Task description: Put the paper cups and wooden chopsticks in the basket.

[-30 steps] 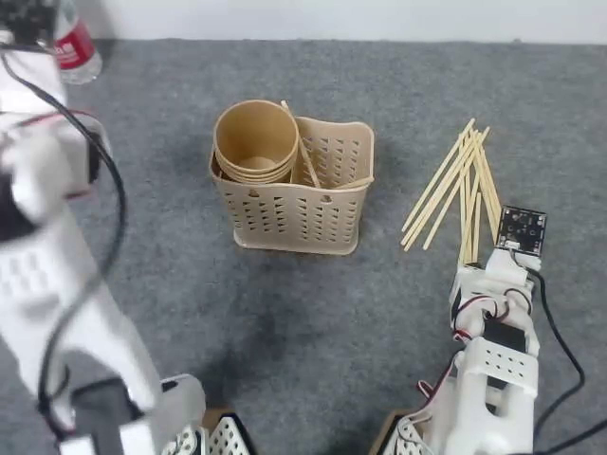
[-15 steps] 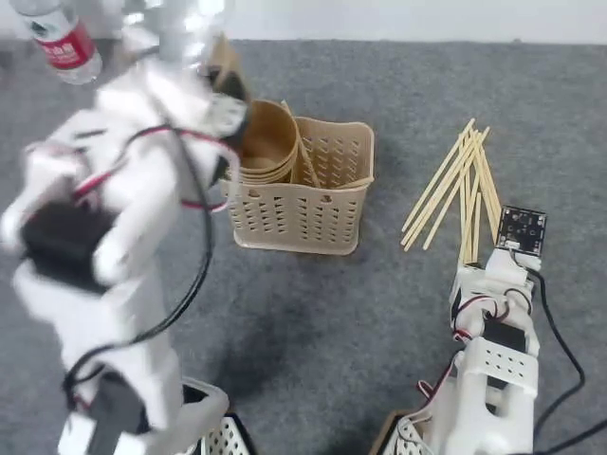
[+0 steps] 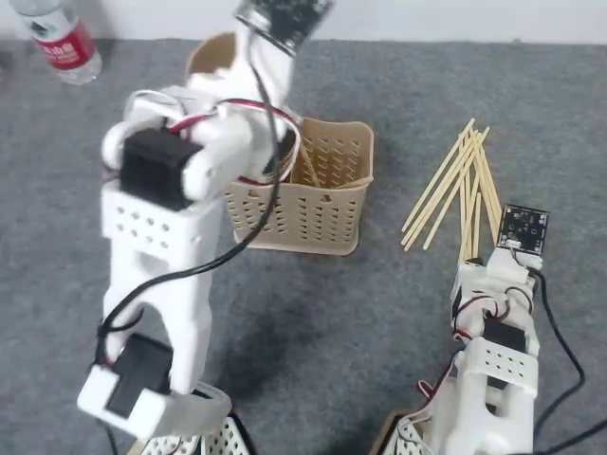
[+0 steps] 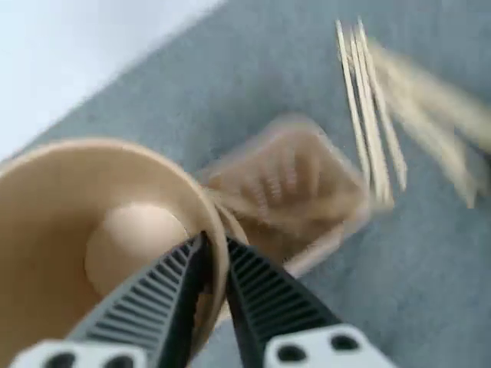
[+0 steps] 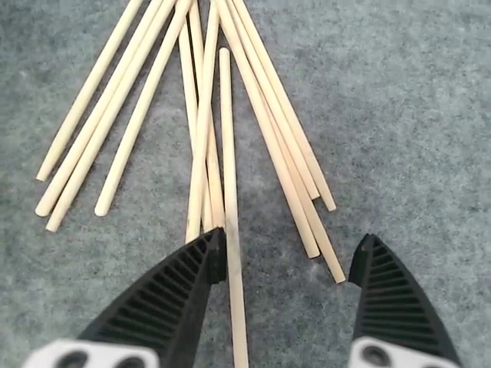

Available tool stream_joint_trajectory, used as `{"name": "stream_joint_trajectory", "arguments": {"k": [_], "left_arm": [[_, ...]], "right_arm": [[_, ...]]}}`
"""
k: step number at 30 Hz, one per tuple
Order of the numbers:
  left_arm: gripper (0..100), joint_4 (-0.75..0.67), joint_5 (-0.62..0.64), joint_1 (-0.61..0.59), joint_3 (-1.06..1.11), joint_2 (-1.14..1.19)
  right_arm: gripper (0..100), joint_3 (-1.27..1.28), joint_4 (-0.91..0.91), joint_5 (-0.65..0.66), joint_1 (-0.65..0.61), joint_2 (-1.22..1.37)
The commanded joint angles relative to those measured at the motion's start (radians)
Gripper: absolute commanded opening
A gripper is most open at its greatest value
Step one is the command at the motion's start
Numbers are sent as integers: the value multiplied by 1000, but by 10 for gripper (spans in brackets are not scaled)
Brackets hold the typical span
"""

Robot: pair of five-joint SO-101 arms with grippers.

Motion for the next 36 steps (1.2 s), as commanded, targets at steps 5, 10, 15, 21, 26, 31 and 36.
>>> {"name": "stream_joint_trajectory", "arguments": {"k": [5, 10, 15, 21, 26, 31, 36], "left_arm": [[12, 46, -3, 17, 48, 23], [12, 89, 0, 84, 4, 23], [12, 89, 83, 97, -47, 23], [12, 75, 80, 9, -36, 38], [13, 58, 87, -109, 30, 61], [13, 57, 87, -118, 54, 57], [13, 55, 89, -118, -22, 57]], "right_arm": [[263, -6, -19, -11, -4, -19], [263, -6, -19, -11, -4, -19], [263, -6, -19, -11, -4, -19], [263, -6, -19, -11, -4, -19], [263, -6, -19, -11, -4, -19], [263, -6, -19, -11, -4, -19], [263, -6, -19, -11, -4, -19]]}}
